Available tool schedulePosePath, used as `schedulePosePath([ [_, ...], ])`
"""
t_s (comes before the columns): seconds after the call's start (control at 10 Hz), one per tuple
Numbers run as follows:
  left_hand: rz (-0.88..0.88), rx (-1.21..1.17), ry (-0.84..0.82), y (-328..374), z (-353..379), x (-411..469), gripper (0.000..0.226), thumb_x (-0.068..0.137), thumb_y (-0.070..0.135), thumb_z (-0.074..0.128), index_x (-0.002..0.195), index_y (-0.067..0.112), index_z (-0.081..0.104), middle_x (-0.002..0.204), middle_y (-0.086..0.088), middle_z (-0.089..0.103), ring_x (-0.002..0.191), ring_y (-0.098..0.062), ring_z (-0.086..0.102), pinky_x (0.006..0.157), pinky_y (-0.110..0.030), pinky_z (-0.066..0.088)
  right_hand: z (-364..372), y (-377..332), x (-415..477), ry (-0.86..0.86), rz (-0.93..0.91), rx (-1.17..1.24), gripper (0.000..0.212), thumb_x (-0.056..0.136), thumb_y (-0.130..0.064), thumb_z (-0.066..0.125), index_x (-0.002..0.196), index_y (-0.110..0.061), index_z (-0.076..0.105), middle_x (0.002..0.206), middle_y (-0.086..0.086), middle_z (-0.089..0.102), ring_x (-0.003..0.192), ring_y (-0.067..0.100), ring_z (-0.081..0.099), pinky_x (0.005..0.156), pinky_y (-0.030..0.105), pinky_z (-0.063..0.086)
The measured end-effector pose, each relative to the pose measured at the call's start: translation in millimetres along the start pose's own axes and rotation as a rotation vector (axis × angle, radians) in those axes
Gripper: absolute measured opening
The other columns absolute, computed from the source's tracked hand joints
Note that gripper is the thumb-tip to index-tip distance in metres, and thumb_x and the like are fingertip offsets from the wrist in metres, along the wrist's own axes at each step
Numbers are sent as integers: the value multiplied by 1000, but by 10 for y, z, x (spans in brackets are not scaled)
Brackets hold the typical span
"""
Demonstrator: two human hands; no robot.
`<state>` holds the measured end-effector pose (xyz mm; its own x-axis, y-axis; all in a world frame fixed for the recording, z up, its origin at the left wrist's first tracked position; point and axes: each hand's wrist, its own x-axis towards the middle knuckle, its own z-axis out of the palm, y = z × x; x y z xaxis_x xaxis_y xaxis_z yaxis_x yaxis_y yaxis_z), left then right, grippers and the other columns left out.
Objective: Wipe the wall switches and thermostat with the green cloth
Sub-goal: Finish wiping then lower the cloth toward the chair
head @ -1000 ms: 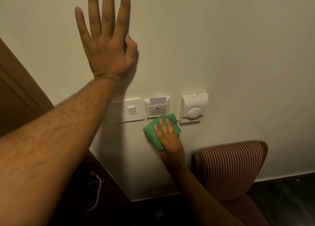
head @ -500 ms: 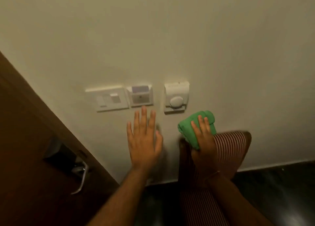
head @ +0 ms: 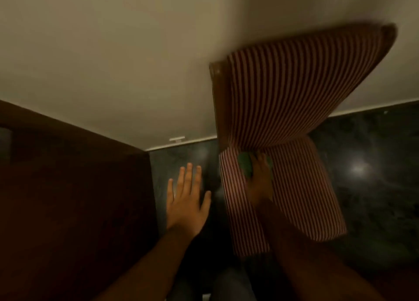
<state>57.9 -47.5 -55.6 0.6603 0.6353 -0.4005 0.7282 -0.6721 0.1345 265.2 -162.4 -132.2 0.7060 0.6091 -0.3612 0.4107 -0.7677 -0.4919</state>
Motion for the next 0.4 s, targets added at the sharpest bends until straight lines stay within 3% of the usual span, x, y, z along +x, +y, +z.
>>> schedulePosePath([
  [0.1, -14, 32, 2, -91, 294, -34, 77, 106, 63, 18, 171, 26, 0, 177, -3, -5, 162, -23, -8, 129, -51, -4, 358, 183, 175, -121, -16, -171, 83, 103, -17, 58, 171, -20, 10, 180, 11, 4, 169, 33, 3, 137, 50, 5],
  [0.2, 3, 93, -18, -230, 491, -87, 77, 106, 62, 23, 171, 24, 7, 177, -5, 2, 162, -25, -1, 128, -50, -3, 586, 268, 201, -245, -60, -294, 92, 103, -22, 58, 171, -21, -4, 180, 11, -10, 168, 35, -7, 138, 57, 9],
  [0.3, -21, 103, -54, -325, 418, -124, 78, 106, 61, 27, 170, 24, 4, 176, -5, -2, 162, -25, -3, 129, -52, 1, 545, 259, 179, -265, -70, -326, 93, 106, -39, 56, 171, -19, -7, 179, 13, -13, 168, 37, -9, 137, 59, 3],
  [0.4, -57, 143, -112, -352, 126, -219, 78, 104, 64, 12, 167, 29, -18, 174, -1, -22, 159, -21, -23, 129, -48, -9, 221, 67, 23, -235, -110, -323, 100, 104, -60, 53, 171, -20, -9, 180, 9, -12, 168, 36, -8, 135, 58, -4],
])
